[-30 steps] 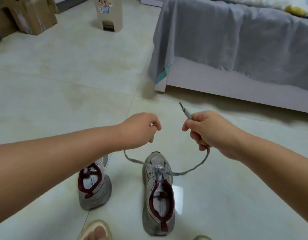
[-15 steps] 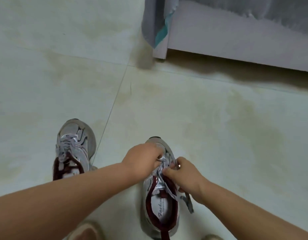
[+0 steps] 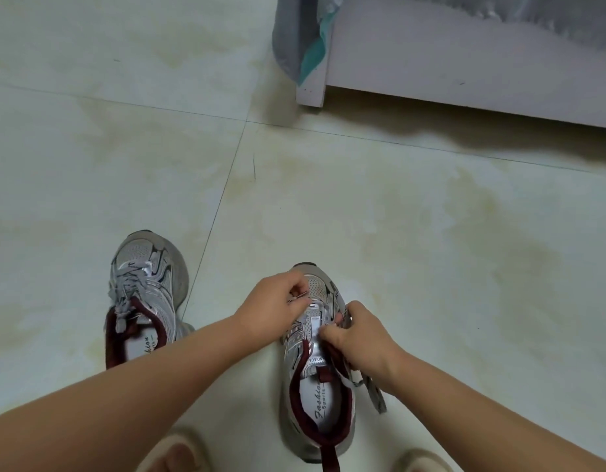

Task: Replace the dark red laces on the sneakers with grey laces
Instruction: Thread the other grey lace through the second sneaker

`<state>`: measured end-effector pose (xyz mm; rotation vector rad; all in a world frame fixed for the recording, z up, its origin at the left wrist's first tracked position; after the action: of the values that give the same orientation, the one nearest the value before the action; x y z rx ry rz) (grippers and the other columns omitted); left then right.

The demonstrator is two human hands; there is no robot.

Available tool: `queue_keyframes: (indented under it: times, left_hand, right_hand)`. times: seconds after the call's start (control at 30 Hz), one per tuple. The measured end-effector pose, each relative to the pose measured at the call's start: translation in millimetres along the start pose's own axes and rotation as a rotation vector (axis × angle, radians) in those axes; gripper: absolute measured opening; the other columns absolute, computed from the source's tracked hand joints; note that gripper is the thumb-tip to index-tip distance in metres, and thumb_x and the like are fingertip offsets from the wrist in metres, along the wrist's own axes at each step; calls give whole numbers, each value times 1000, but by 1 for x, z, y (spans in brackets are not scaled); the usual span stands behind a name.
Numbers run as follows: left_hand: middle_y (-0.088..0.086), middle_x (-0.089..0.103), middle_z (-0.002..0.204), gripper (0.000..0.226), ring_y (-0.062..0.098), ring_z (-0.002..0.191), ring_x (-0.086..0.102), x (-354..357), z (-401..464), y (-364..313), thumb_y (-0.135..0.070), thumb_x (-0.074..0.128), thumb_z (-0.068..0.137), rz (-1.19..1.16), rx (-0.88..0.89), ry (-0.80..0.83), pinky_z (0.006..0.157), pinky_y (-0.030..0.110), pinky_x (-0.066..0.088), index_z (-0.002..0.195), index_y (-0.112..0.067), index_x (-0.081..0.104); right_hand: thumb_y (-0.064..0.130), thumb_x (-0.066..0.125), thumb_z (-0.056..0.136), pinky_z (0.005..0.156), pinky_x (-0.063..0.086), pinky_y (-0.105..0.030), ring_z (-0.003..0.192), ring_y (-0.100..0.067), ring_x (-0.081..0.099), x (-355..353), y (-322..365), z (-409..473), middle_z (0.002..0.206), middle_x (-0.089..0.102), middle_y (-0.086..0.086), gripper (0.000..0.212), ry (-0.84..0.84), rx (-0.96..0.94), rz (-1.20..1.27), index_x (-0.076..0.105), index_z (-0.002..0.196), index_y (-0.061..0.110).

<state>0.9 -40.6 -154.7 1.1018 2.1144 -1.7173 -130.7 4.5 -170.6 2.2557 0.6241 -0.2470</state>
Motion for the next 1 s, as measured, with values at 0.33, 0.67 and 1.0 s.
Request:
queue_keyframes:
  times: [0.33, 0.67, 1.0]
  left_hand:
    - [-1, 48, 98, 29, 8, 88, 46, 2, 1, 15, 6, 55, 80, -17, -12, 111, 75, 3, 32, 104, -9, 63]
    - [-13, 41, 81, 40, 14, 79, 47, 5, 1, 15, 8, 59, 76, -20, 30, 121, 72, 20, 37, 77, -32, 53]
    - [-14, 45, 89, 14, 7, 78, 48, -3, -14, 18, -14, 55, 87, 86, -34, -29, 77, 22, 38, 97, -21, 62]
  right_hand:
    - [18, 57, 86, 78, 44, -26, 91, -17, 58, 14, 46, 0, 93, 63, 4, 24, -50, -435, -501, 65, 107, 28]
    - [-13, 47, 75, 61, 37, -17, 65, 1, 45, 6, 63, -10, 68, 49, 9, 37, 17, -482, -178, 47, 65, 22]
    - [8, 43, 89, 66, 42, -32, 63, -15, 45, -37, -15, -6, 82, 51, -3, 16, -31, 104, -188, 49, 103, 14]
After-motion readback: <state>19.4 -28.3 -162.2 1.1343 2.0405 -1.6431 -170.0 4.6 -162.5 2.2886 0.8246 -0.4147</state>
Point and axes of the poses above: each hand's wrist, its own z-axis towards the middle knuckle, its own x-axis out of the palm, y = z × x, the point moved 7 cm from there along z, towards the middle knuckle
